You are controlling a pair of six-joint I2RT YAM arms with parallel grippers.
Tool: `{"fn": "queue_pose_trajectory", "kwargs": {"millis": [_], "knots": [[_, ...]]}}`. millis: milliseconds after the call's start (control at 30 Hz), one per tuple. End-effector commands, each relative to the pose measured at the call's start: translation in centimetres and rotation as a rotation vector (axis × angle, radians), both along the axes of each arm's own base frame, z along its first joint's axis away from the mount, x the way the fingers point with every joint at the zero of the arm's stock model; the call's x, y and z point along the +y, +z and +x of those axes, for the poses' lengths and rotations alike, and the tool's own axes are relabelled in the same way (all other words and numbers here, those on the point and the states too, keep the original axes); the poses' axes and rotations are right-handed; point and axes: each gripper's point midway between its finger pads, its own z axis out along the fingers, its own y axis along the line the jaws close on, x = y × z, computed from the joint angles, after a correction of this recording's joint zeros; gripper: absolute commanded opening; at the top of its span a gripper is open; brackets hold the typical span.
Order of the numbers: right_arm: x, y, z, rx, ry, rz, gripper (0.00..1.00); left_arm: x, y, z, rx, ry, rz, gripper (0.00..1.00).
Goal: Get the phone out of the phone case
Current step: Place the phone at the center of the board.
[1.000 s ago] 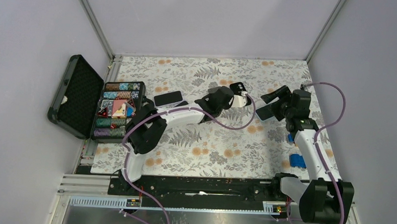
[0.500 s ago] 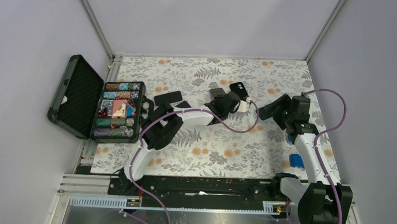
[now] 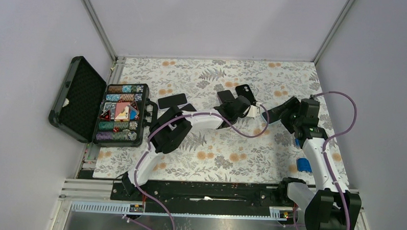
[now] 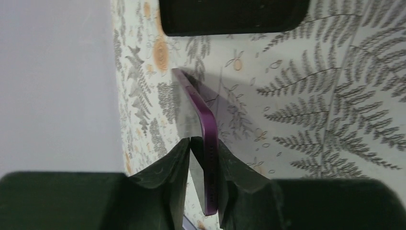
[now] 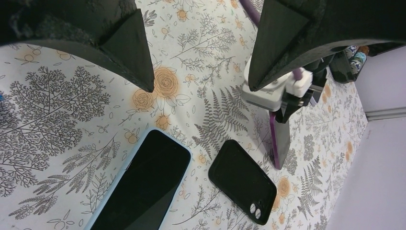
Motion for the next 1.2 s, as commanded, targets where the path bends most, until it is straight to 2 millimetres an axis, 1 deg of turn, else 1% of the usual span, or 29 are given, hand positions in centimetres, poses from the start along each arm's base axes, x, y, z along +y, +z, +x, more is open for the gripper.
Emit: {"fn": "queue_pose_trajectory", "kwargs": {"millis": [0, 233, 367, 500, 633, 667, 700, 733, 767, 833, 867, 900, 967, 1000, 1033, 1100, 1167], "knots": [[-0.8, 2.4, 0.4, -0.059, -0.011, -0.036, 0.79, -1.8, 0.8, 0.2, 0.023, -0.022, -0.045, 0.27], [-1.5, 2.2, -0.1, -0.051, -0.028, -0.051, 0.79, -2.0, 0.0, -0.1, 0.059, -0.049, -0.035, 0.43], [-1.6, 2.1, -0.1, -0.048, -0.029, -0.050, 0.79, -2.3, -0.4, -0.5, 0.096, -0.066, -0.037, 0.48], [-1.6, 2.1, -0.1, -0.036, -0.022, -0.047, 0.79, -2.8, -0.2, -1.1, 0.135, -0.079, -0.069, 0.52], [-1.5, 1.9, 0.0, -0.019, -0.005, -0.051, 0.79, -3.6, 0.7, -1.9, 0.185, -0.106, -0.137, 0.60], [-1.4, 1.8, 0.0, -0.011, 0.005, -0.051, 0.81, -3.8, 1.0, -2.2, 0.201, -0.118, -0.150, 0.61], [-1.1, 1.8, 0.0, -0.009, 0.031, -0.047, 0.92, -3.7, 1.2, -2.4, 0.218, -0.123, -0.153, 0.65], [-0.9, 1.8, 0.1, -0.008, 0.054, -0.051, 0.96, -3.7, 1.5, -2.6, 0.234, -0.124, -0.151, 0.72], [-0.6, 1.8, 0.1, -0.006, 0.079, -0.048, 0.99, -3.7, 2.0, -2.7, 0.243, -0.122, -0.157, 0.76], [-0.2, 1.8, 0.5, 0.006, 0.109, -0.040, 1.00, -3.7, 3.7, -2.7, 0.244, -0.112, -0.202, 0.82], [-0.2, 1.3, 0.6, 0.032, 0.110, -0.039, 1.00, -3.6, 5.0, -2.9, 0.248, -0.104, -0.251, 0.87], [-0.3, 0.9, 0.8, 0.053, 0.110, -0.039, 1.00, -3.6, 6.0, -3.1, 0.259, -0.102, -0.292, 0.97], [-0.4, 0.0, 1.3, 0.103, 0.115, -0.034, 1.00, -3.2, 8.3, -3.7, 0.266, -0.100, -0.385, 0.99], [-0.5, -0.5, 1.5, 0.134, 0.116, -0.032, 1.00, -2.9, 9.8, -4.0, 0.253, -0.098, -0.438, 0.99], [-0.6, -1.1, 1.8, 0.166, 0.116, -0.032, 1.00, -2.3, 10.6, -4.3, 0.249, -0.092, -0.478, 0.99], [-0.9, -1.8, 2.6, 0.213, 0.115, -0.037, 1.00, -1.5, 13.3, -4.7, 0.210, -0.094, -0.561, 0.99], [-1.4, -2.5, 3.5, 0.244, 0.104, -0.049, 1.00, -0.2, 15.1, -5.1, 0.176, -0.076, -0.604, 0.99]]}}
